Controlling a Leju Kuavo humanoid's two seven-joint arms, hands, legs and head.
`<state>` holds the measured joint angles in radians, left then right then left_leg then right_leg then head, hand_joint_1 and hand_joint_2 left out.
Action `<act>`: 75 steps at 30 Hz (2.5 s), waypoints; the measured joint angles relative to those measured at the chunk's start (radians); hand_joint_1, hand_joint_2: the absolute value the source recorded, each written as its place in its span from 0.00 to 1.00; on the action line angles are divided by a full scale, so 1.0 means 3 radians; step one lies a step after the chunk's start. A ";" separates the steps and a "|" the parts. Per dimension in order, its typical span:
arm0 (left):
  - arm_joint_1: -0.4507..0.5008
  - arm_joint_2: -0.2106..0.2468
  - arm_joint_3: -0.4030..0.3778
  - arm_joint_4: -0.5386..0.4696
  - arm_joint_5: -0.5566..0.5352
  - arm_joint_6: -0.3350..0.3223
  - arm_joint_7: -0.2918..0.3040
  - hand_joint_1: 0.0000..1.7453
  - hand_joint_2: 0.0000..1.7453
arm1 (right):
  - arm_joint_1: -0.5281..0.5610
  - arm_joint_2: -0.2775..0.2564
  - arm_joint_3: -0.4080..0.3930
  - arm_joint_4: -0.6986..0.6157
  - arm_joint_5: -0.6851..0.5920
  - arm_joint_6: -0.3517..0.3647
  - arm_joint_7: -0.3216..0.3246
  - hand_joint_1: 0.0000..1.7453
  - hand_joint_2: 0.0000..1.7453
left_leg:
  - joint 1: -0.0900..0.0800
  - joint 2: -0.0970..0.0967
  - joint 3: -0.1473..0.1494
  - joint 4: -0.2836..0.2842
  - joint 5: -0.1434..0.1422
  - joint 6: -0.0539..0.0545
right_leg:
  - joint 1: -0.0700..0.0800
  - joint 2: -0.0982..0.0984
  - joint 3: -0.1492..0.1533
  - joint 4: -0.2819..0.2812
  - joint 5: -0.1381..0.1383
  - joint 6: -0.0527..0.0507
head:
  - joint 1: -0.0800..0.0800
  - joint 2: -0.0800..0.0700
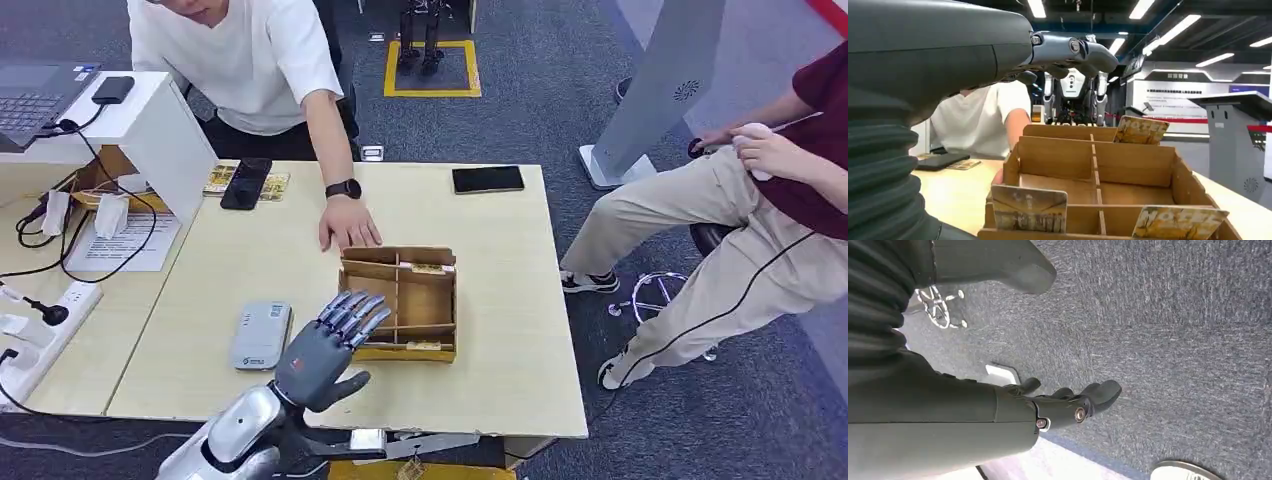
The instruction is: Pass the card to the sensor for recognition and then transmit it.
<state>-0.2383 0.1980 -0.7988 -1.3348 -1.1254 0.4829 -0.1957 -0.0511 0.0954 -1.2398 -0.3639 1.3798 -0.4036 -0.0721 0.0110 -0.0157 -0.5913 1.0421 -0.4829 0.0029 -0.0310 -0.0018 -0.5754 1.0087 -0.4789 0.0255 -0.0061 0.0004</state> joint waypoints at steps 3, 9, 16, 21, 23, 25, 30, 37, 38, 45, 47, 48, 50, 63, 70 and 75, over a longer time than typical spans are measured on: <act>-0.0017 0.0004 -0.0015 0.0041 -0.0011 0.0001 0.0014 0.00 1.00 | 0.0000 -0.0001 0.0000 0.0008 0.0000 0.0000 0.0000 0.00 1.00 | 0.0000 0.0000 0.0000 0.0000 0.0000 0.0000 | 0.0000 0.0000 0.0000 0.0000 0.0000 0.0000 | -0.0001 0.0000; -0.0071 0.0001 -0.0056 0.0109 -0.0103 0.0006 0.0151 0.00 1.00 | -0.0002 -0.0004 0.0000 0.0020 -0.0003 0.0003 0.0000 0.00 1.00 | 0.0000 0.0000 0.0000 0.0000 0.0000 0.0000 | 0.0000 0.0000 0.0000 0.0000 0.0000 0.0000 | 0.0000 0.0000; -0.0094 -0.0052 -0.0060 0.0178 -0.0309 0.0080 0.0467 0.00 1.00 | -0.0003 -0.0004 -0.0001 0.0033 -0.0023 0.0003 0.0003 0.00 1.00 | 0.0000 0.0000 0.0000 0.0000 0.0000 0.0000 | 0.0000 0.0000 0.0000 0.0000 0.0000 0.0000 | 0.0000 0.0000; -0.0092 -0.0101 -0.0060 0.0225 -0.0492 0.0140 0.0736 0.00 1.00 | -0.0002 -0.0003 -0.0010 0.0037 -0.0041 0.0008 0.0024 0.00 1.00 | 0.0000 0.0000 0.0000 0.0000 0.0000 0.0000 | 0.0000 0.0000 0.0000 0.0000 0.0000 0.0000 | 0.0000 0.0000; -0.0088 -0.0121 -0.0060 0.0247 -0.0532 0.0135 0.0801 0.00 1.00 | -0.0001 -0.0003 -0.0013 0.0037 -0.0052 0.0009 0.0029 0.00 1.00 | 0.0000 0.0000 0.0000 0.0000 0.0000 0.0000 | 0.0000 0.0000 0.0000 0.0000 0.0000 0.0000 | 0.0000 0.0000; -0.0086 -0.0139 -0.0059 0.0268 -0.0551 0.0132 0.0832 0.00 1.00 | 0.0000 -0.0003 -0.0016 0.0037 -0.0055 0.0010 0.0029 0.00 1.00 | 0.0000 0.0000 0.0000 0.0000 0.0000 0.0000 | 0.0000 0.0000 0.0001 0.0000 0.0000 0.0000 | 0.0000 -0.0001; -0.0072 -0.0182 -0.0045 0.0300 -0.0599 0.0018 0.0996 0.00 1.00 | 0.0000 -0.0001 -0.0042 0.0036 -0.0062 0.0014 0.0036 0.00 1.00 | 0.0000 0.0000 0.0000 0.0000 0.0000 0.0000 | 0.0000 0.0000 0.0000 0.0000 0.0000 0.0000 | 0.0000 -0.0001; -0.0051 -0.0248 0.0008 0.0380 -0.0651 -0.0243 0.1116 0.00 1.00 | 0.0003 0.0023 -0.0089 -0.0004 -0.0064 0.0064 0.0067 0.00 1.00 | 0.0000 0.0000 0.0000 0.0000 0.0000 0.0000 | 0.0000 0.0000 0.0000 0.0000 0.0000 0.0000 | 0.0000 0.0000; -0.0048 -0.0252 0.0008 0.0393 -0.0651 -0.0264 0.1115 0.00 1.00 | 0.0003 0.0027 -0.0090 -0.0011 -0.0062 0.0066 0.0069 0.00 1.00 | 0.0000 0.0000 0.0000 0.0000 0.0000 0.0000 | 0.0000 0.0000 0.0000 0.0000 0.0000 0.0000 | 0.0000 0.0000; -0.0047 -0.0279 0.0008 0.0463 -0.0586 -0.0354 0.1069 0.00 1.00 | 0.0002 0.0033 -0.0094 -0.0022 -0.0060 0.0064 0.0080 0.00 1.00 | 0.0000 0.0000 0.0000 0.0000 0.0000 0.0000 | 0.0000 0.0000 0.0000 0.0000 0.0000 0.0000 | 0.0000 0.0000; -0.0048 -0.0290 0.0008 0.0474 -0.0567 -0.0352 0.1053 0.00 1.00 | 0.0003 0.0033 -0.0094 -0.0024 -0.0060 0.0062 0.0080 0.00 1.00 | 0.0000 0.0000 0.0000 0.0000 0.0000 0.0000 | 0.0000 0.0000 0.0001 0.0000 0.0000 0.0000 | -0.0001 0.0000; -0.0048 -0.0295 0.0009 0.0481 -0.0554 -0.0348 0.1040 0.00 1.00 | 0.0002 0.0034 -0.0095 -0.0024 -0.0061 0.0062 0.0080 0.00 1.00 | 0.0000 0.0000 0.0000 0.0000 0.0000 0.0000 | 0.0000 0.0000 0.0000 0.0000 0.0000 0.0000 | 0.0000 0.0000; -0.0047 -0.0304 0.0010 0.0495 -0.0518 -0.0324 0.1024 0.50 1.00 | 0.0002 0.0034 -0.0095 -0.0025 -0.0060 0.0062 0.0080 0.00 1.00 | 0.0000 0.0000 -0.0001 0.0000 0.0000 0.0000 | 0.0000 0.0000 0.0000 0.0000 0.0000 0.0000 | 0.0000 0.0000; 0.0033 -0.0342 0.0134 0.0501 -0.0314 0.0137 0.0825 1.00 1.00 | 0.0002 0.0034 -0.0095 -0.0024 -0.0034 0.0050 0.0067 0.00 1.00 | 0.0000 0.0000 -0.0001 0.0000 0.0000 0.0000 | 0.0000 0.0000 0.0001 0.0000 0.0000 0.0000 | 0.0000 0.0000; 0.0072 -0.0359 0.0182 0.0501 -0.0290 0.0258 0.0754 1.00 1.00 | 0.0001 0.0034 -0.0095 -0.0019 -0.0025 0.0018 0.0067 0.00 1.00 | 0.0000 0.0000 -0.0001 0.0000 0.0000 0.0000 | 0.0000 -0.0001 0.0001 0.0000 0.0000 0.0000 | 0.0000 0.0000; 0.0080 -0.0359 0.0182 0.0501 -0.0278 0.0242 0.0696 1.00 1.00 | 0.0000 0.0034 -0.0095 -0.0015 -0.0020 0.0009 0.0064 0.00 1.00 | 0.0000 -0.0001 -0.0001 0.0000 0.0000 0.0000 | 0.0000 -0.0001 0.0001 0.0000 0.0000 0.0000 | -0.0001 0.0000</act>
<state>-0.2144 0.0904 -0.7443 -1.1845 -1.2089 0.5554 0.0130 -0.0511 0.1057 -1.2684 -0.3685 1.3737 -0.4009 -0.0530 0.0110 -0.0159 -0.5916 1.0420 -0.4829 0.0029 -0.0310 -0.0021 -0.5752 1.0087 -0.4790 0.0255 -0.0065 0.0004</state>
